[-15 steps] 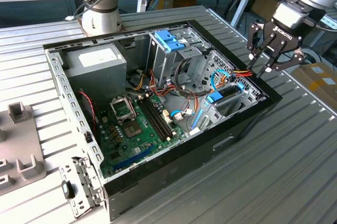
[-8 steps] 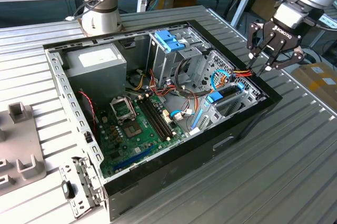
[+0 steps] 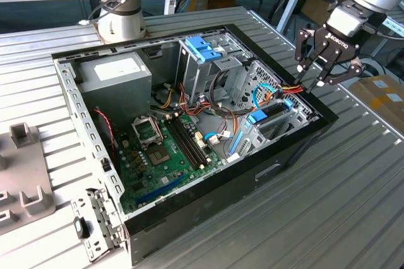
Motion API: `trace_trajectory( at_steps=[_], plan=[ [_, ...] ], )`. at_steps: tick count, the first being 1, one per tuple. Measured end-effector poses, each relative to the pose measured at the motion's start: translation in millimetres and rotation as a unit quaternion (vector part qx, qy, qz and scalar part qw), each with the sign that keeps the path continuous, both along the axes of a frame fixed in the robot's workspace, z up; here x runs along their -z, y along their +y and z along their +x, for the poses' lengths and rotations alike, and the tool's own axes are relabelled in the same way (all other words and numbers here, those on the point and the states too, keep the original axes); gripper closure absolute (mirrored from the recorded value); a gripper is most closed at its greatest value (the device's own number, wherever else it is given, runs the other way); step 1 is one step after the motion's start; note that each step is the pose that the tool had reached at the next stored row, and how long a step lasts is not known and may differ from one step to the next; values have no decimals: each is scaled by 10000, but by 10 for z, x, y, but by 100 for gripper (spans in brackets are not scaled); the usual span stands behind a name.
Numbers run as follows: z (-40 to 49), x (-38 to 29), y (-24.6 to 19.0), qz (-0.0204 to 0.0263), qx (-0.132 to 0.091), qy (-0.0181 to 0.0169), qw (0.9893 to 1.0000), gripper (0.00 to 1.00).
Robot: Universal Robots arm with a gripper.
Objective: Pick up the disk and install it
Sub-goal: 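Insert the first disk wire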
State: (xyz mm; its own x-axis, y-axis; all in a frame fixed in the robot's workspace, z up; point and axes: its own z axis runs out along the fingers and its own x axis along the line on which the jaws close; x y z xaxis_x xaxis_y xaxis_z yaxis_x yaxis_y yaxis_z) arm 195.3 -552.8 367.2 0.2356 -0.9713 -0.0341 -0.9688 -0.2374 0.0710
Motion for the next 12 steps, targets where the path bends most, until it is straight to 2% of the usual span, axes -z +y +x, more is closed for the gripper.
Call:
trace_trajectory(
  at_steps=[12],
  plan=[
    [0, 2, 0, 1, 0, 0, 10000, 64]
  ],
)
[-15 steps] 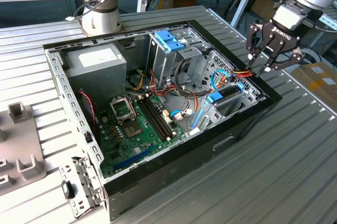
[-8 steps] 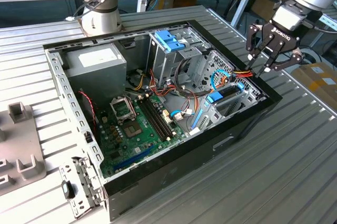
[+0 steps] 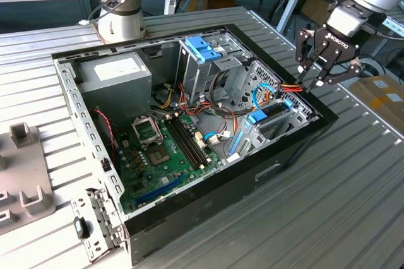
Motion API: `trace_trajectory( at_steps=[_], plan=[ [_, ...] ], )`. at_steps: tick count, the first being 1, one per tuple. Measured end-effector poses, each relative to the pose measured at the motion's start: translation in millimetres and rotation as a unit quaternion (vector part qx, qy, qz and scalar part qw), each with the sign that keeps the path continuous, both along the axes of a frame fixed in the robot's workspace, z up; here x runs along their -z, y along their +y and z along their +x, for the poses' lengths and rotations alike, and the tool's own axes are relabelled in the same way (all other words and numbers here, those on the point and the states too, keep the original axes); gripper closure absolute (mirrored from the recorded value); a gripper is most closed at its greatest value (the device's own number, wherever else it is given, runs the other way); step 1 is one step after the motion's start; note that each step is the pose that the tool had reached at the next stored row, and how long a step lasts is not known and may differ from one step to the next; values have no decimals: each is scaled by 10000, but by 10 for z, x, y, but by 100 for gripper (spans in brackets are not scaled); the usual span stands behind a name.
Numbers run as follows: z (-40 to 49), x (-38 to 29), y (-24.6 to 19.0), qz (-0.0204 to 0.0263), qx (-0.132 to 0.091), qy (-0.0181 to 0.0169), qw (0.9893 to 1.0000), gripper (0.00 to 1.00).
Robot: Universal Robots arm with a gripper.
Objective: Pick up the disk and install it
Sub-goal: 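Insert the first disk wire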
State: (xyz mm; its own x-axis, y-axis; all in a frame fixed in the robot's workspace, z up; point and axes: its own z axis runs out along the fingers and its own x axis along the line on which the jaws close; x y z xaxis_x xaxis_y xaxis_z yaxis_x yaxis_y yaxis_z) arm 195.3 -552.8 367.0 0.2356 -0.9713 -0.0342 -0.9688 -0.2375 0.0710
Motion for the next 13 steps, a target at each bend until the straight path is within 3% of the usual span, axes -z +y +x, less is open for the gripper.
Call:
trace_trajectory(
  at_steps=[1, 4, 13],
  plan=[
    [0, 0, 0, 0, 0, 0, 10000, 64],
    [0, 0, 0, 0, 0, 0, 10000, 82],
    [0, 1, 0, 0, 0, 0, 10000, 84]
  ],
)
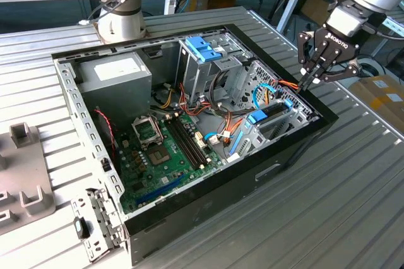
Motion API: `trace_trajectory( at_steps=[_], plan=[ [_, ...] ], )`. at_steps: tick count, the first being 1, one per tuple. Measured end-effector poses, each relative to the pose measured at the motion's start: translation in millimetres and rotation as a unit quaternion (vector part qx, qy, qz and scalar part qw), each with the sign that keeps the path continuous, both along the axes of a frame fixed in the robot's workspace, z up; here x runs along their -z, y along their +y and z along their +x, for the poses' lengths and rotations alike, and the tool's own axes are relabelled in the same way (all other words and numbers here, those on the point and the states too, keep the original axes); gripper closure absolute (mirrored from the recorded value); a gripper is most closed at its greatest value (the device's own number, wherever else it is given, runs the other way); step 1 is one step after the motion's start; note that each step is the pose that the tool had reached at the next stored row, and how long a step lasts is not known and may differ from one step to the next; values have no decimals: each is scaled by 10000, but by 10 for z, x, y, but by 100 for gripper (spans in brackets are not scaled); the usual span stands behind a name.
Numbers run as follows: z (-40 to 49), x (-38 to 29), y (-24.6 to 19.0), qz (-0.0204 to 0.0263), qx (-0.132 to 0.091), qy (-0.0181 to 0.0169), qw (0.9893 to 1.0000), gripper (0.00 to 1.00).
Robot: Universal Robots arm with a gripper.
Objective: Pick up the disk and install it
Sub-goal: 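Insert the first disk wire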
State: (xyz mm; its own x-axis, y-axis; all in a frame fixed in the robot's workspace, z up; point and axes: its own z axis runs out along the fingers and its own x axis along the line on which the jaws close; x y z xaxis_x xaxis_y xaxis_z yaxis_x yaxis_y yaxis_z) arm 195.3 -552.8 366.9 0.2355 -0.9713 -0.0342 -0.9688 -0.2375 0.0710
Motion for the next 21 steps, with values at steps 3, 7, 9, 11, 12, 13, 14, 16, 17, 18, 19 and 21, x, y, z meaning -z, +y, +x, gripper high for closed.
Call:
trace_trajectory(
  at_steps=[3, 7, 9, 11, 12, 13, 14, 16, 17, 18, 19, 21],
  plan=[
    [0, 0, 0, 0, 0, 0, 10000, 84],
    [-60, 1, 0, 5, 5, 0, 10000, 84],
    [-77, 1, -1, 7, 15, 0, 10000, 84],
    [-91, 1, -1, 9, 30, 0, 10000, 84],
    [-105, 1, -1, 10, 38, 0, 10000, 84],
    [-123, 0, -2, 10, 46, 0, 10000, 84],
    [-135, 3, -2, 12, 51, 0, 10000, 84],
    [-159, 0, -3, 11, 69, 0, 10000, 84],
    [-164, 0, -3, 14, 86, 0, 10000, 84],
    [-167, 0, -3, 16, 104, 0, 9999, 84],
    [-173, 1, -2, 20, 146, 0, 9999, 84],
    [-182, 1, -2, 22, 185, 0, 9998, 84]
  ],
)
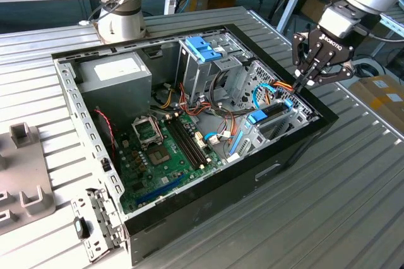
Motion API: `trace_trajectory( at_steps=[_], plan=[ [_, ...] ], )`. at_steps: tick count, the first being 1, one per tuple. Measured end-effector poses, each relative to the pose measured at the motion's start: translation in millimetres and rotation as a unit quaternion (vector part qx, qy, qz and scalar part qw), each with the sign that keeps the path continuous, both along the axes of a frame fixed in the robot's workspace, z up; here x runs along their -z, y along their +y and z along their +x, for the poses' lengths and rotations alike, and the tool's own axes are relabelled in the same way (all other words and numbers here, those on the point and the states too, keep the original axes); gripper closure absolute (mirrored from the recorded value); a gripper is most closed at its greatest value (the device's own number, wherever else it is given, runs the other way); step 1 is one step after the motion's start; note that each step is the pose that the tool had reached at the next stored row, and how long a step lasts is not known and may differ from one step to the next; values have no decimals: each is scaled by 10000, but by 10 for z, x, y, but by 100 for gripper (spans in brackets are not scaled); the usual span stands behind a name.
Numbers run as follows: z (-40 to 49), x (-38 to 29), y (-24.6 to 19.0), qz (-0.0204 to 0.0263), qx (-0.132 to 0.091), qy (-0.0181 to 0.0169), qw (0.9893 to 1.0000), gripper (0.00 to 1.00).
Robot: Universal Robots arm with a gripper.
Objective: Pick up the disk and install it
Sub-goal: 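Insert the first disk wire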
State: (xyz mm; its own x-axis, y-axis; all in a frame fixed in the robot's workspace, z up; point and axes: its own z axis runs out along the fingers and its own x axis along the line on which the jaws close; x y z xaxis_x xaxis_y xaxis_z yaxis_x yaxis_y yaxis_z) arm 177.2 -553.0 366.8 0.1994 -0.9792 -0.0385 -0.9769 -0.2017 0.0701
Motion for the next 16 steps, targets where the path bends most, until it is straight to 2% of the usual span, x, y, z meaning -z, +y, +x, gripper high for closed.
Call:
trace_trajectory(
  at_steps=[3, 6, 10, 16],
  plan=[
    [-50, 0, 0, 2, 74, 0, 10000, 84],
    [-56, 3, 0, 1, 164, 0, 9999, 84],
    [-57, 13, 0, 1, 465, 0, 9989, 84],
    [-98, 22, -6, 1, 535, 0, 9986, 84]
  ],
)
